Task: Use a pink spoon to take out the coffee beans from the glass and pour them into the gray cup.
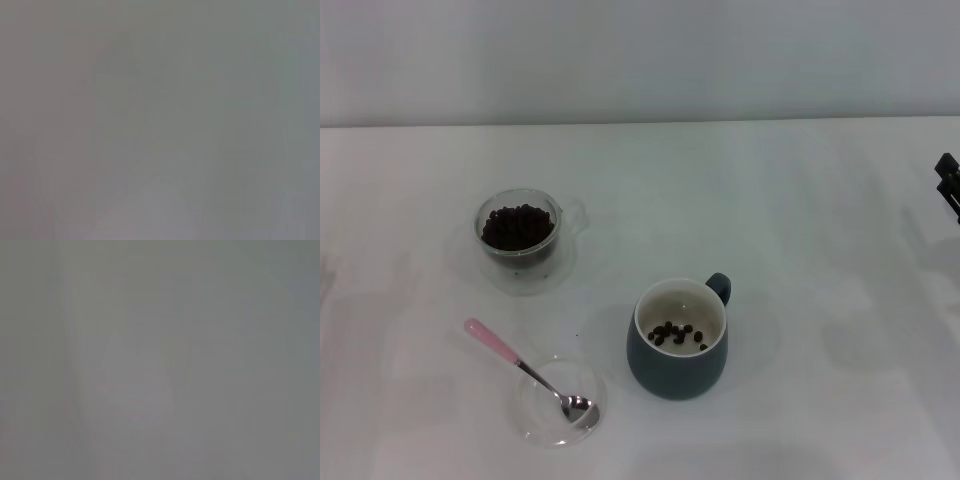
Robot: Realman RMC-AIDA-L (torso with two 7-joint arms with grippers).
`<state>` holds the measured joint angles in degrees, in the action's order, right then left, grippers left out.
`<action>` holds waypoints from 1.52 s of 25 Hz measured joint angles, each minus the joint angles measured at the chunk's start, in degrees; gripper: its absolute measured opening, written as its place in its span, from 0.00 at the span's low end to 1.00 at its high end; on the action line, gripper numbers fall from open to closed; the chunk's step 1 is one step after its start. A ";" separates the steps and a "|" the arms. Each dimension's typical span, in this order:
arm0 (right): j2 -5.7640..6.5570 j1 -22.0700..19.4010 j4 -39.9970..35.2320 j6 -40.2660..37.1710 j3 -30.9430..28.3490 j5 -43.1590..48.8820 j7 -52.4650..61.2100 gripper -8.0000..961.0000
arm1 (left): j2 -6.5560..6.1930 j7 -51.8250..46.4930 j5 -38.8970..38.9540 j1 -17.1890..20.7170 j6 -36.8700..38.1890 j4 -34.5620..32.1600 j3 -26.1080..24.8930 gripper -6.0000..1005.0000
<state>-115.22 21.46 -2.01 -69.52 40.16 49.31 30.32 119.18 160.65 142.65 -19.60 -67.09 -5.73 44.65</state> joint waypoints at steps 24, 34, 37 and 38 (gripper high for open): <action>0.00 -0.46 1.86 -0.51 0.15 0.00 0.00 0.70 | 0.17 -0.52 0.09 0.64 -0.50 0.73 0.00 0.89; 0.00 -0.51 2.04 -0.53 0.03 0.09 0.00 0.70 | 0.18 -0.52 0.09 0.22 -0.50 0.72 0.00 0.89; 0.00 -0.52 2.05 -0.54 0.00 0.09 0.00 0.70 | 0.18 -0.52 0.09 0.11 -0.50 0.72 0.00 0.89; 0.00 -0.52 2.05 -0.54 0.00 0.09 0.00 0.70 | 0.18 -0.52 0.09 0.10 -0.50 0.72 0.00 0.89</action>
<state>-115.22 20.94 0.03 -70.06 40.16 49.40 30.32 119.36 160.13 142.73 -19.51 -67.59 -5.01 44.65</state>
